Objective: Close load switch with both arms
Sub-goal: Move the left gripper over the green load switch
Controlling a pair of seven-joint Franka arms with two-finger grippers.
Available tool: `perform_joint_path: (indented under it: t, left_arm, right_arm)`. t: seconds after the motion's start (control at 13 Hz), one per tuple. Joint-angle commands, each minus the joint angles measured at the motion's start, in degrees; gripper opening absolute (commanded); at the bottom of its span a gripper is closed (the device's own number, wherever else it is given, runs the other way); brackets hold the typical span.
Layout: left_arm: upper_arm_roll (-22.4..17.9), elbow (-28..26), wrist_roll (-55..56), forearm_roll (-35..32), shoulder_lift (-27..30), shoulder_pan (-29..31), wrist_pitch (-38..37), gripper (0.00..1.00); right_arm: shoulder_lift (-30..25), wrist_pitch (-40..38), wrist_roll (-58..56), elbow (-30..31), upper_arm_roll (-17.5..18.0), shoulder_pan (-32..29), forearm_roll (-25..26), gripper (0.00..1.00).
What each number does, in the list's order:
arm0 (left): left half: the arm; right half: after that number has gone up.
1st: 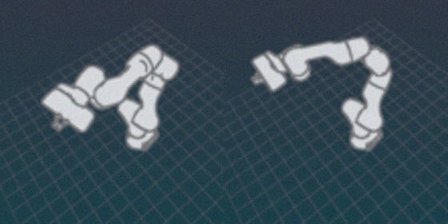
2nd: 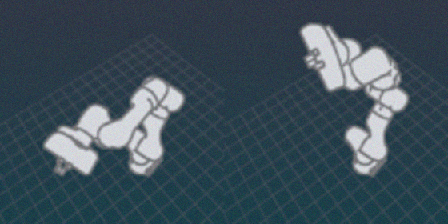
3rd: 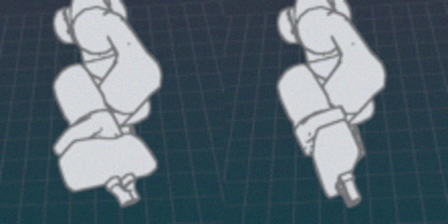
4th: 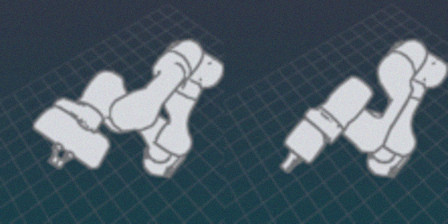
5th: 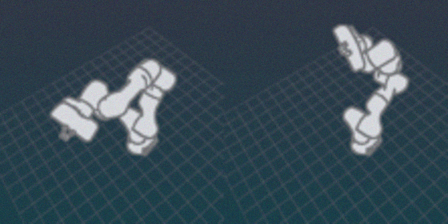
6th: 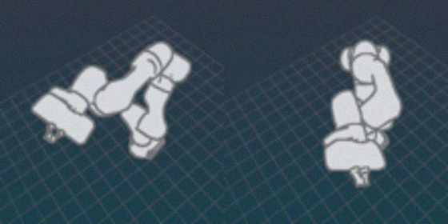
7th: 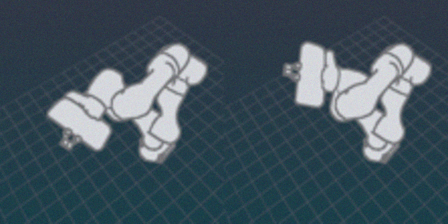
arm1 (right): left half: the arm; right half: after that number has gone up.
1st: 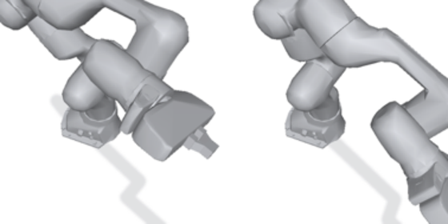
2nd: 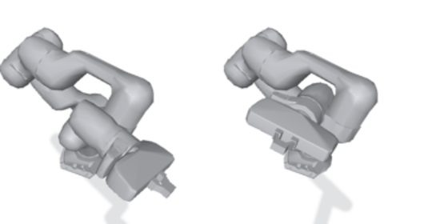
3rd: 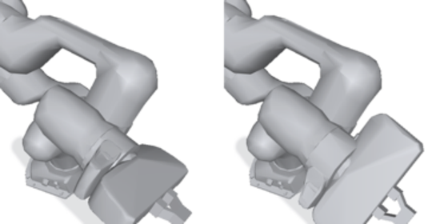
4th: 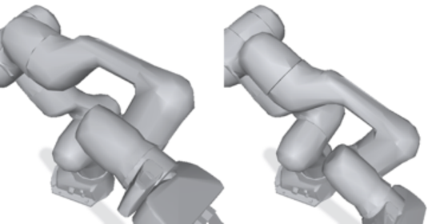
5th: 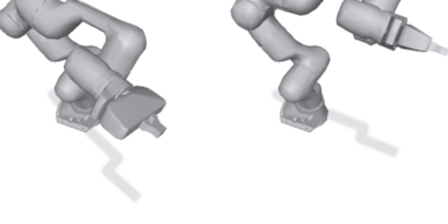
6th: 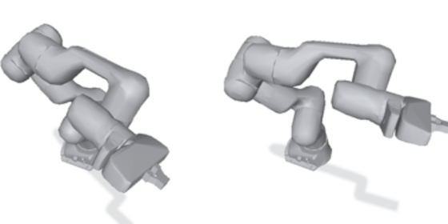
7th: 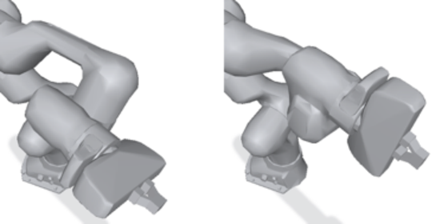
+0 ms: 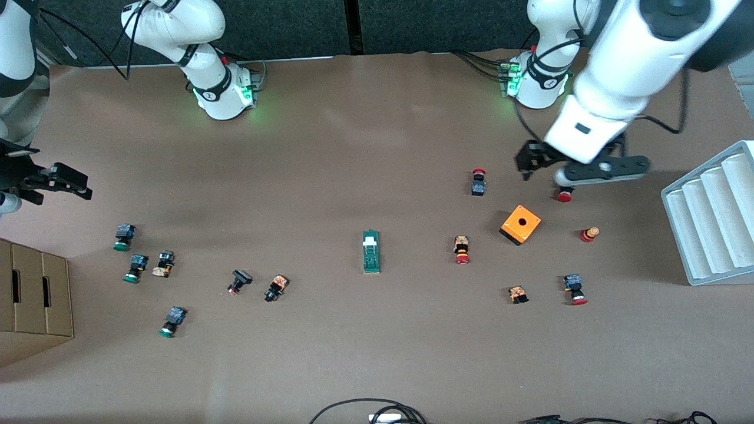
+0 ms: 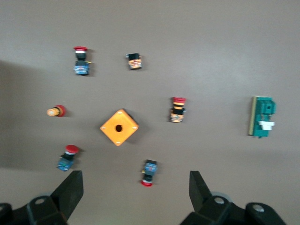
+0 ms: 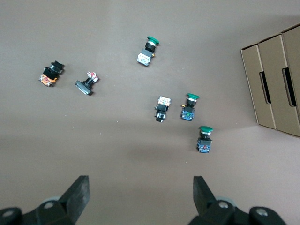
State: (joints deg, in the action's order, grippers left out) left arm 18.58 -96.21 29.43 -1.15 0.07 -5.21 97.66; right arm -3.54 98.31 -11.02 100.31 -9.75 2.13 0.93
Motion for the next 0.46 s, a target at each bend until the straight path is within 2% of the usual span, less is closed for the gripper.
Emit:
perform_joint_path:
  t: [0.0, 0.15, 0.39]
  left_arm:
    - [3.7, 2.4, 5.8, -0.9, -2.6, 0.2, 2.5, 1.00]
    - [6.5, 2.4, 11.3, -1.2, -3.9, 0.2, 4.6, 1.00]
    - [10.8, 2.4, 20.3, -8.1, -6.5, -1.4, 6.3, 1.00]
  right_arm:
    - [0.7, -0.6, -0.1, -1.3, 0.0, -0.2, -0.1, 1.00]
    - [0.7, -0.5, -0.1, -1.3, 0.0, -0.2, -0.1, 1.00]
    - [0.8, -0.5, -0.1, -1.3, 0.0, -0.2, -0.1, 1.00]
